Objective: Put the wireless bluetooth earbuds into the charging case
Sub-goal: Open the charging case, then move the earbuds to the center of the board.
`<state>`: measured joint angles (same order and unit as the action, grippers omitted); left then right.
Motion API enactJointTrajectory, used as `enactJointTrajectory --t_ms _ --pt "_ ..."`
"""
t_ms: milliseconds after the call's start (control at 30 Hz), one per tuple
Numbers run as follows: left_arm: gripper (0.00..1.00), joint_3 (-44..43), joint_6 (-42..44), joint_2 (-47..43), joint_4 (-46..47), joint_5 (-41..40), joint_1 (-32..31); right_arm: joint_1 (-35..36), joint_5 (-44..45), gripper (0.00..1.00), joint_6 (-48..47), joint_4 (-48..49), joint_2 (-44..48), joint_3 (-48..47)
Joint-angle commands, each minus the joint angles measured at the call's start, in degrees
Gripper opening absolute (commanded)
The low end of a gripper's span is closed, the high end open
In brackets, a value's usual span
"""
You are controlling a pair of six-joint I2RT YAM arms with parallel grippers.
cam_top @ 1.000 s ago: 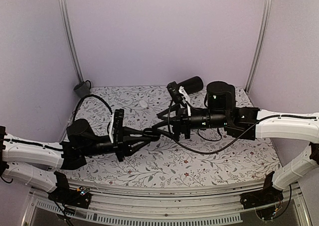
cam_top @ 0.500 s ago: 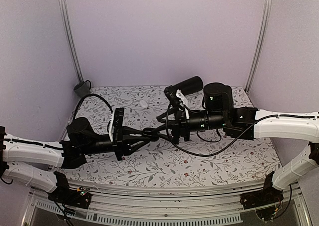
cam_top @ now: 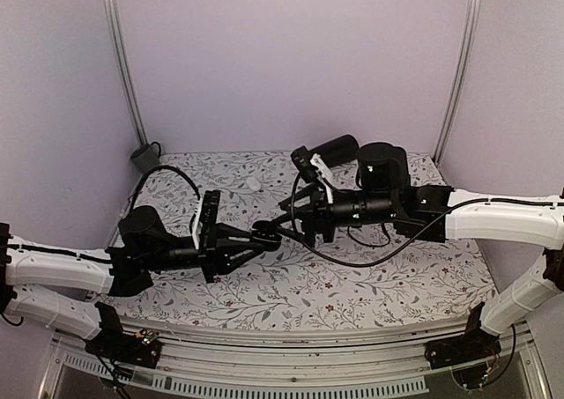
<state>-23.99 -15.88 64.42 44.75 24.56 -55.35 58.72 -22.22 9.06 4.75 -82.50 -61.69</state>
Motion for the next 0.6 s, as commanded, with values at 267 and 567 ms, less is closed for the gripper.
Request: enactJointTrajectory --t_ms 267,567 --pt "0.00 -0.56 0.80 0.00 3.33 1.92 -0.49 -2.53 2.39 0.73 2.62 -0.84 -0.53 -2.93" --pt "0.00 2.00 -0.43 -2.30 4.34 -6.17 1.03 -3.82 4.03 0.74 8.28 -0.93 1.23 -1.59"
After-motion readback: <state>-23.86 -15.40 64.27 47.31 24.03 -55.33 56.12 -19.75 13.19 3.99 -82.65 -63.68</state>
